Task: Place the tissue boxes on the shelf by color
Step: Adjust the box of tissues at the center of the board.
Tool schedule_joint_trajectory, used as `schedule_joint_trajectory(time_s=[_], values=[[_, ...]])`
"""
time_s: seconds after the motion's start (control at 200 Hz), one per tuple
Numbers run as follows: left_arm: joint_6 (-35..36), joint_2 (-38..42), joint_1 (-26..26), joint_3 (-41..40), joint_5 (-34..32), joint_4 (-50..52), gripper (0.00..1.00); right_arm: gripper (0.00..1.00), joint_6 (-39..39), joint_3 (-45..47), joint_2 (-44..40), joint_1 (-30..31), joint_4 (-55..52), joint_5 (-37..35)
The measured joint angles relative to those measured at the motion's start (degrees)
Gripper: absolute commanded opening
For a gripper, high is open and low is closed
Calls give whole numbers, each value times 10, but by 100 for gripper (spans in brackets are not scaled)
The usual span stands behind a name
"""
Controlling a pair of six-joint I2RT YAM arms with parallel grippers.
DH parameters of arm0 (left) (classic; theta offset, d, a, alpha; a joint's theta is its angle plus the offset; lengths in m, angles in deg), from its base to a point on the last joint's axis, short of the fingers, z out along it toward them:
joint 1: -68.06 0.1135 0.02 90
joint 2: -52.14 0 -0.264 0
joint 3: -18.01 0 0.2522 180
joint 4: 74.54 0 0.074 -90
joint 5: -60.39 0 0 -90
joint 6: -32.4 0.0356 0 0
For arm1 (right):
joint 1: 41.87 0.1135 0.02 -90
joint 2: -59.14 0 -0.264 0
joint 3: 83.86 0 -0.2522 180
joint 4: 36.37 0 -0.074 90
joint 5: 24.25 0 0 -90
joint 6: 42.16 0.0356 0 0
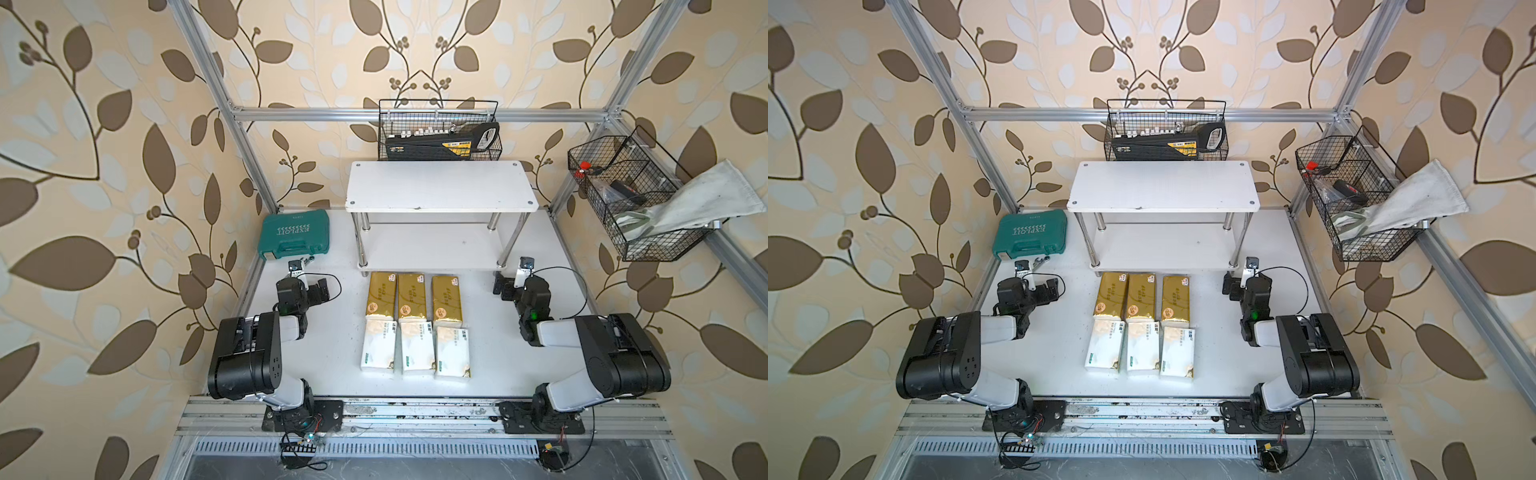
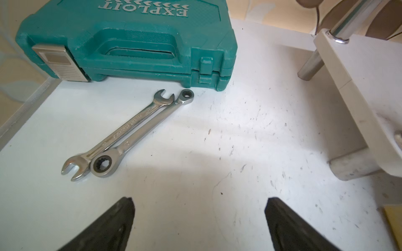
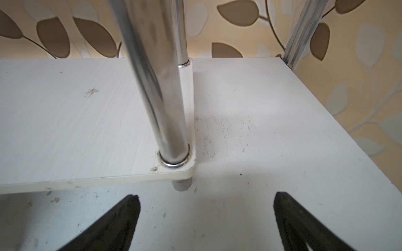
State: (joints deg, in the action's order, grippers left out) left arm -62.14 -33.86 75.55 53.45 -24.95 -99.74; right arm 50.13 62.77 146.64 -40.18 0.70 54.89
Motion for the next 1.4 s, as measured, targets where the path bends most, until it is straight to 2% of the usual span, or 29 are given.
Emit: schedule_joint_trajectory(time_s=[0.945,1.06,1.21,1.305,1.4], values=[[0,0,0,0,0,0,99,99,0,0,-5,0,-6,-1],[3,2,0,17,6,38,99,99,3,-17,-65,0,-90,-14],[4,11,-1,126,14,175,99,99,35,-88,-151,0,-211,-38],[-2,41,-7,186,9,247,99,99,89,-134,-191,0,-301,-37],[-15,77,-31,232,-9,320,99,99,186,-167,-220,-1,-391,-37]])
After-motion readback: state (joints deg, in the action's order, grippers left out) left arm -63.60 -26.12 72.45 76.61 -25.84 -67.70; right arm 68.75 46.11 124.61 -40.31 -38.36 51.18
